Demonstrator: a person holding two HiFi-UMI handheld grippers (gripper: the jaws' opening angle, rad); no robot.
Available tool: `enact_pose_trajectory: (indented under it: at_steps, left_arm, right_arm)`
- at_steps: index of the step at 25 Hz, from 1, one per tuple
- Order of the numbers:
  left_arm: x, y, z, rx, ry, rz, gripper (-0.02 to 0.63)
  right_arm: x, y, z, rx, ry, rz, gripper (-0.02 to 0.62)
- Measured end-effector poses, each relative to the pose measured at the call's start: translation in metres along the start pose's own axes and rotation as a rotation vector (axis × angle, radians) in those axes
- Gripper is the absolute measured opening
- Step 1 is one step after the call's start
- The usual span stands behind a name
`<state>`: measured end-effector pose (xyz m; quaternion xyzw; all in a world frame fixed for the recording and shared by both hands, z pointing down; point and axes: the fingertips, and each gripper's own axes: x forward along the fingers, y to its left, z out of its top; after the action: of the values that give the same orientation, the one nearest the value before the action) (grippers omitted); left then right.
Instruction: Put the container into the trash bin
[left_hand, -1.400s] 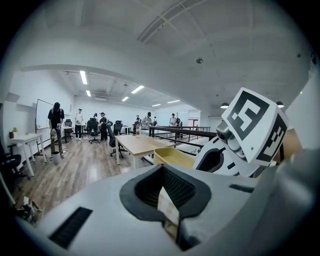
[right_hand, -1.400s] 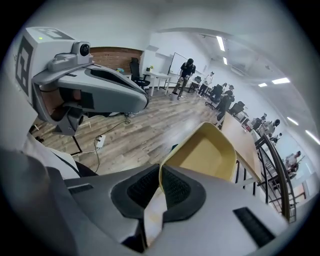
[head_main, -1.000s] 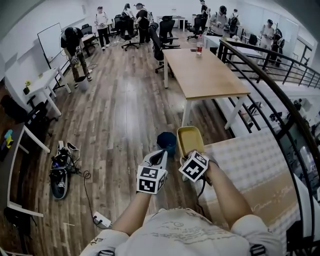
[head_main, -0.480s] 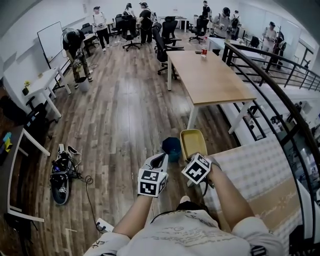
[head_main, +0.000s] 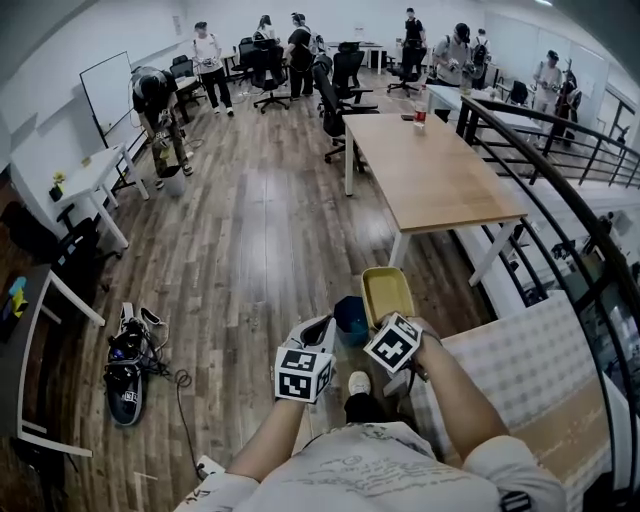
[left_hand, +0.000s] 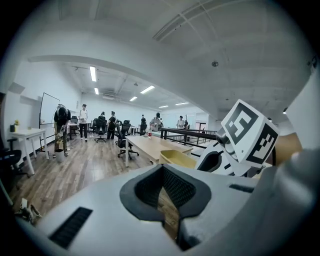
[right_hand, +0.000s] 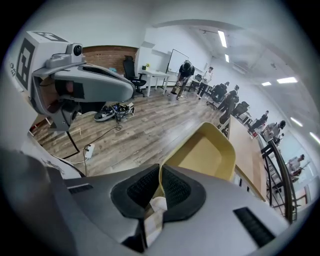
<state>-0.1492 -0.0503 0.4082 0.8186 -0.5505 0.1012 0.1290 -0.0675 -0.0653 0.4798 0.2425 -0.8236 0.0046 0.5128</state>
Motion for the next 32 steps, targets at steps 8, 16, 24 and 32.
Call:
enact_pose_trajectory:
  at_steps: [8, 16, 24, 32]
  left_arm:
    - [0.081, 0.042, 0.025, 0.005, 0.017, -0.001, 0.005]
    - [0.163, 0.084, 0.039, -0.026, 0.061, -0.007, 0.005]
    - [0.241, 0.118, 0.041, -0.069, 0.110, 0.009, 0.005]
    - [0.301, 0.136, 0.044, -0.069, 0.176, -0.010, 0.005]
  right_arm:
    - [0.050, -0.070, 0.024, -0.003, 0.018, 0.031, 0.018]
    - [0.102, -0.138, 0.041, 0.000, 0.063, 0.079, 0.018]
    - [0.151, -0.195, 0.044, 0.016, 0.100, 0.136, 0.018]
    - [0.190, -0.232, 0.048, 0.053, 0.119, 0.196, 0.018]
